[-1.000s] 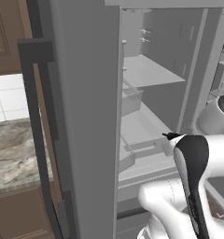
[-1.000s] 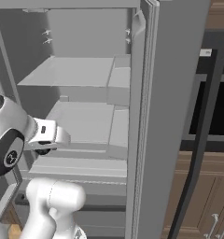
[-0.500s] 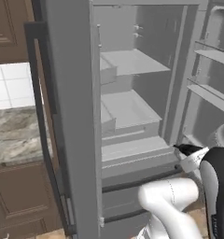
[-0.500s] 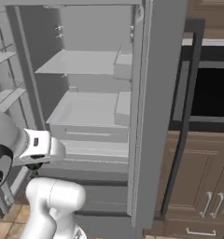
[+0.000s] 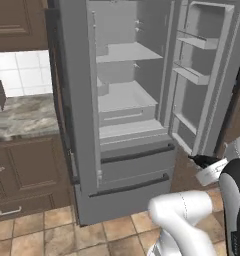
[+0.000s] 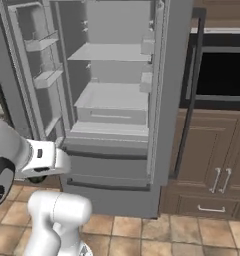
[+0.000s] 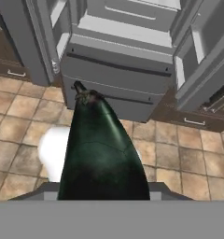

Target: Place one eggplant and one chicken drumstick in each tupperware on the nearby counter, to pack two identical lunches.

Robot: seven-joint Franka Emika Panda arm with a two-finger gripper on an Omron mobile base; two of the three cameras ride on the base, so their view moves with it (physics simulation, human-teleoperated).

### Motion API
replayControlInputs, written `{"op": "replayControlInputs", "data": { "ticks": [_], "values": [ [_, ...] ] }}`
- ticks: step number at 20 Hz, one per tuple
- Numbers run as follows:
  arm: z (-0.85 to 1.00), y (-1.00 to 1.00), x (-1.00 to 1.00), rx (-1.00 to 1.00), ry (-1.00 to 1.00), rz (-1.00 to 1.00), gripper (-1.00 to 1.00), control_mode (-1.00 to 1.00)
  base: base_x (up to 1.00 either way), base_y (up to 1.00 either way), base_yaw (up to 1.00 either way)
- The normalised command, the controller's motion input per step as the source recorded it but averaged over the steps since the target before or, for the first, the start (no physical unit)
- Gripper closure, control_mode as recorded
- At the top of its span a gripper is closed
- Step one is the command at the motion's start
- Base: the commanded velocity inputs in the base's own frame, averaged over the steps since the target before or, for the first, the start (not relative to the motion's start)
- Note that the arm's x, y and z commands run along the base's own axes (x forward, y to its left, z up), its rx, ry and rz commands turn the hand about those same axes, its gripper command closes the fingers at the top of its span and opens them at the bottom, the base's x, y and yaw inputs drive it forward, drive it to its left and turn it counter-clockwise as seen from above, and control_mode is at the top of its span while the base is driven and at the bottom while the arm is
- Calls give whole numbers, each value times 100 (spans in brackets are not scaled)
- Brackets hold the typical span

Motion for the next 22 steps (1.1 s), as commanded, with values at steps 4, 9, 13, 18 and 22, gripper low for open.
{"op": "replayControlInputs", "data": {
  "ticks": [4,9,13,18,22],
  "values": [
    [0,0,0,0,0,0,100,100,-59,100,0],
    [0,0,0,0,0,0,100,100,-45,100,0],
    [0,0,0,0,0,0,100,100,-21,100,0],
    [0,0,0,0,0,0,100,100,-5,100,0],
    [0,0,0,0,0,0,100,100,0,100,0]
  ]
}}
